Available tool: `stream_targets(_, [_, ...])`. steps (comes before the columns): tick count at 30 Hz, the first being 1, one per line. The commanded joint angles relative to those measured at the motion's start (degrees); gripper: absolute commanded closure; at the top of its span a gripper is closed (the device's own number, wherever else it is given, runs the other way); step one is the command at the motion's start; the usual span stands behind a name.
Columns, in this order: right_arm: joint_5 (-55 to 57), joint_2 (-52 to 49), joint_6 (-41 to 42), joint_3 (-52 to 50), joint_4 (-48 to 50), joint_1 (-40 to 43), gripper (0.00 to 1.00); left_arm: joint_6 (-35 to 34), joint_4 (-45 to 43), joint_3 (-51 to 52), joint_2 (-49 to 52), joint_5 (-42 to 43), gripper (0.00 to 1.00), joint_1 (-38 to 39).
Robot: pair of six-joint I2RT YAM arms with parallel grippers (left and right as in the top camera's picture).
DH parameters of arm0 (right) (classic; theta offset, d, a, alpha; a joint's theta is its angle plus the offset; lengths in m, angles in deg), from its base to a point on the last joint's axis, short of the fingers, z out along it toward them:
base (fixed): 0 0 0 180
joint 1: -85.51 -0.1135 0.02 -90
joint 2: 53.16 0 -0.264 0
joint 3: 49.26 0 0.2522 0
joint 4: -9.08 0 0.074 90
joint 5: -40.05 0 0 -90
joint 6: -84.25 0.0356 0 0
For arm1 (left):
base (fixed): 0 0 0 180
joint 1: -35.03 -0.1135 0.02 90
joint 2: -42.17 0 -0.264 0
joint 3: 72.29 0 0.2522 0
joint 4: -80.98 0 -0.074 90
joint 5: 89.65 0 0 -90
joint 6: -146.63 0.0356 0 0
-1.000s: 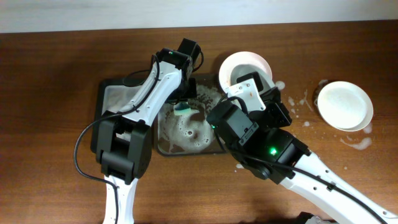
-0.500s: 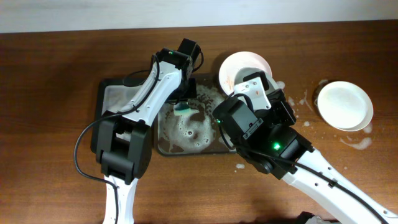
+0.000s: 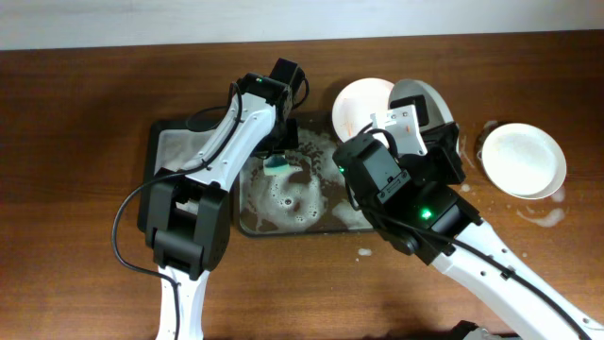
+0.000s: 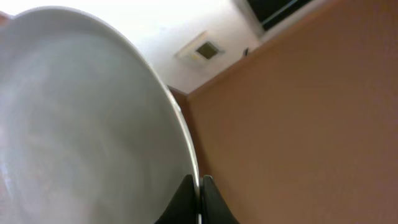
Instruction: Clean dirty plates on tray and stack at the side
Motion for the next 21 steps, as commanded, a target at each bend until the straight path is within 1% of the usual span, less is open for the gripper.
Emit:
stream_targets(1, [5.6,-0.1,-8.4,0.2,5.3,-4.2,0.96,1.2,-0.3,-1.0,-2.1,0.6,1.0,-0.3])
stream_targets(4, [8.7,-0.1,-12.7,0.2,9.2,-7.9,0.96,1.2,-0.3,-1.0,-2.1,0.6,0.99,-0.3])
stream_targets(8, [13.9,-0.1,-19.1,0.2,12.7,-8.1,0.96,1.2,-0.3,-1.0,-2.1,0.6,0.99,-0.3])
stream_targets(11, [13.9,-0.1,-22.2,0.2,16.1,-8.1,0.96,1.2,-0.3,-1.0,-2.1,0.6,1.0,-0.3])
stream_targets(15, [13.9,-0.1,-27.4,0.2,23.0,-8.1,0.96,1.2,-0.3,-1.0,-2.1,0.6,1.0,-0.3])
stream_targets(21, [13.2,-0.1,-28.3,0.2,24.2,-8.1,0.96,1.2,-0.3,-1.0,-2.1,0.6,1.0,-0.3])
